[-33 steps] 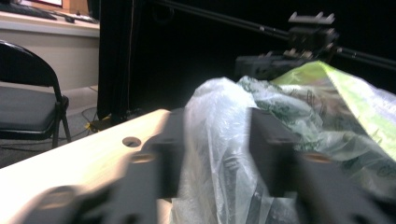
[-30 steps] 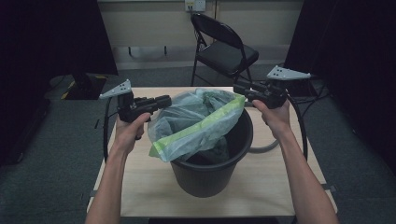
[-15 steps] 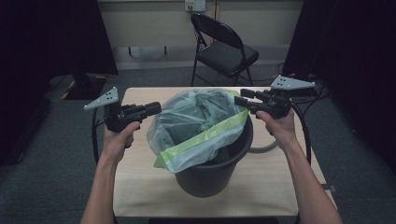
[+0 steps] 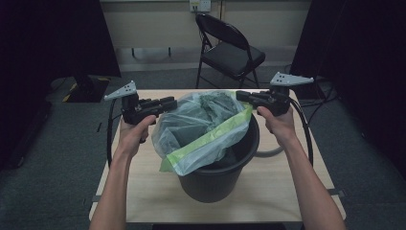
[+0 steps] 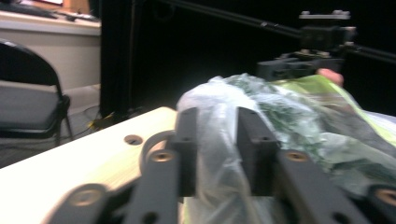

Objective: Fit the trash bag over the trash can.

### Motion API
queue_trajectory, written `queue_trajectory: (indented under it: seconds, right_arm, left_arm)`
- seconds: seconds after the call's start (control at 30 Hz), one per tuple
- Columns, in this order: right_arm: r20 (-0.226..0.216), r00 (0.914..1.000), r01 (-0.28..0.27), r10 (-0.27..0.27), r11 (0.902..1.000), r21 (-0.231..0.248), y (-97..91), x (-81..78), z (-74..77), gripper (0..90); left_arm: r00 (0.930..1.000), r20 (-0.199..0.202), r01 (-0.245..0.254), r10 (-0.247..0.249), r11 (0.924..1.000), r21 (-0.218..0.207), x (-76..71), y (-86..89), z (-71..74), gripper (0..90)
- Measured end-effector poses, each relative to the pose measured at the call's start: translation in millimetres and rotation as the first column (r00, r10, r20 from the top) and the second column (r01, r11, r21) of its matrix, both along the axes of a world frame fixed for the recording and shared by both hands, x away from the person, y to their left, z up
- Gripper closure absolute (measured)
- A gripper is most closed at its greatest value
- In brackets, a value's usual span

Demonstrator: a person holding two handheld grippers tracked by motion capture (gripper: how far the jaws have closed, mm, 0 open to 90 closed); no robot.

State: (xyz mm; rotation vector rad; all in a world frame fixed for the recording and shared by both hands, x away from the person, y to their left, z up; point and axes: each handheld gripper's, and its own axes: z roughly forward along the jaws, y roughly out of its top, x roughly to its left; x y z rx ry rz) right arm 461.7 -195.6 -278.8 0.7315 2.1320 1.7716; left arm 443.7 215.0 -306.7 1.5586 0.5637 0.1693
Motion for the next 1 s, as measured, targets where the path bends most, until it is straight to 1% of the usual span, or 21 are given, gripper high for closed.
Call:
queue_trajectory:
  seconds: [0.1,0.17,0.2,0.23,0.27,0.3,0.33,0.4,0.43,0.5,0.57,0.6,0.63,0.7,0.73,0.77,0.8,0.87,0.93,0.97,1.0]
  right_arm:
    - [0.000,0.9999,0.012,-0.012,0.9999,-0.003,4.2,8.1,3.8,90.0]
    - [-0.004,0.9997,0.023,-0.023,0.9997,-0.004,7.1,12.7,6.4,88.8]
    - [0.001,0.9997,0.023,-0.023,0.9997,0.001,8.0,12.4,8.0,81.7]
    - [0.009,0.9997,0.021,-0.021,0.9997,0.009,8.6,10.7,9.5,77.2]
    - [0.014,0.9998,0.010,-0.010,0.9999,0.009,9.1,7.9,10.9,75.7]
    - [0.025,0.9996,0.010,-0.010,0.9999,-0.003,9.5,3.5,12.0,71.8]
    - [0.022,0.9996,0.017,-0.017,0.9998,-0.013,9.2,-0.2,12.5,66.7]
    - [0.025,0.9996,0.016,-0.016,0.9997,-0.020,5.7,-7.4,12.9,62.2]
    - [0.025,0.9996,0.016,-0.016,0.9997,-0.018,3.8,-10.1,13.0,59.7]
    - [0.013,0.9999,0.007,-0.007,0.9997,-0.021,-0.8,-15.5,12.7,56.4]
    - [-0.012,0.9999,-0.003,0.003,0.9993,-0.037,-4.0,-17.9,11.0,54.1]
    - [-0.017,0.9999,-0.003,0.002,0.9989,-0.046,-4.9,-18.7,9.2,53.8]
    - [-0.033,0.9994,-0.007,0.006,0.9987,-0.051,-5.3,-18.3,6.8,53.7]
    - [-0.052,0.9986,-0.005,0.002,0.9974,-0.072,-4.3,-15.9,2.6,53.6]
    - [-0.063,0.9979,-0.014,0.010,0.9973,-0.072,-3.0,-14.0,1.2,53.5]
    - [-0.066,0.9977,-0.020,0.015,0.9974,-0.069,-2.0,-12.7,0.8,53.7]
    - [-0.068,0.9975,-0.023,0.018,0.9973,-0.069,-0.4,-11.3,0.6,56.3]
    - [-0.064,0.9976,-0.031,0.026,0.9965,-0.078,2.8,-8.0,-0.1,65.9]
    - [-0.075,0.9968,-0.034,0.028,0.9960,-0.082,5.1,-4.3,-1.5,70.9]
    - [-0.069,0.9974,-0.030,0.024,0.9958,-0.086,6.4,-2.8,-2.3,75.6]
    - [-0.063,0.9978,-0.024,0.018,0.9962,-0.084,7.1,-1.0,-2.6,77.2]
  left_arm:
    - [0.9999,0.012,-0.007,0.007,0.9999,0.013,-5.3,3.5,1.8,82.1]
    - [0.9998,0.016,-0.011,0.011,0.9999,0.006,-9.5,7.9,1.7,88.1]
    - [0.9998,0.019,-0.010,0.010,0.9999,0.006,-12.0,10.1,1.3,88.6]
    - [0.9997,0.023,-0.006,0.006,1.0000,0.004,-14.7,12.0,0.9,88.6]
    - [0.9996,0.027,-0.005,0.005,1.0000,0.006,-18.0,14.5,0.8,88.8]
    - [0.9994,0.032,-0.012,0.012,0.9999,0.008,-20.8,16.2,0.7,89.2]
    - [0.9994,0.030,-0.016,0.016,0.9999,0.006,-23.1,17.2,0.5,89.9]
    - [0.9991,0.036,-0.023,0.023,0.9997,0.010,-29.0,20.4,-0.8,90.0]
    - [0.9991,0.031,-0.028,0.027,0.9995,0.014,-31.1,21.5,-1.4,90.0]
    - [0.9993,0.026,-0.027,0.026,0.9987,0.043,-35.1,22.5,-2.4,90.0]
    - [0.9996,0.021,-0.019,0.018,0.9993,0.033,-37.6,24.4,-3.6,90.0]
    - [0.9996,0.021,-0.017,0.016,0.9995,0.026,-37.9,25.4,-3.3,89.2]
    - [0.9998,0.019,-0.011,0.011,0.9998,0.015,-37.0,27.0,-2.0,86.8]
    - [0.9997,0.023,-0.004,0.004,0.9999,-0.016,-34.0,27.7,1.2,82.5]
    - [0.9997,0.025,-0.006,0.007,0.9998,-0.021,-32.5,27.5,2.8,78.6]
    - [0.9995,0.032,-0.003,0.003,0.9997,-0.023,-29.9,26.3,5.1,77.3]
    - [0.9994,0.034,0.001,0.000,0.9998,-0.021,-27.3,24.2,7.2,75.7]
    - [0.9996,0.029,-0.002,0.002,0.9999,-0.016,-20.8,18.4,10.7,69.2]
    - [0.9999,0.011,-0.003,0.003,0.9999,-0.015,-13.5,12.3,11.5,62.9]
    - [1.0000,-0.001,-0.002,0.002,0.9999,-0.012,-9.7,8.7,10.9,61.0]
    - [0.9999,-0.011,-0.003,0.003,1.0000,-0.010,-7.3,5.9,9.6,58.3]
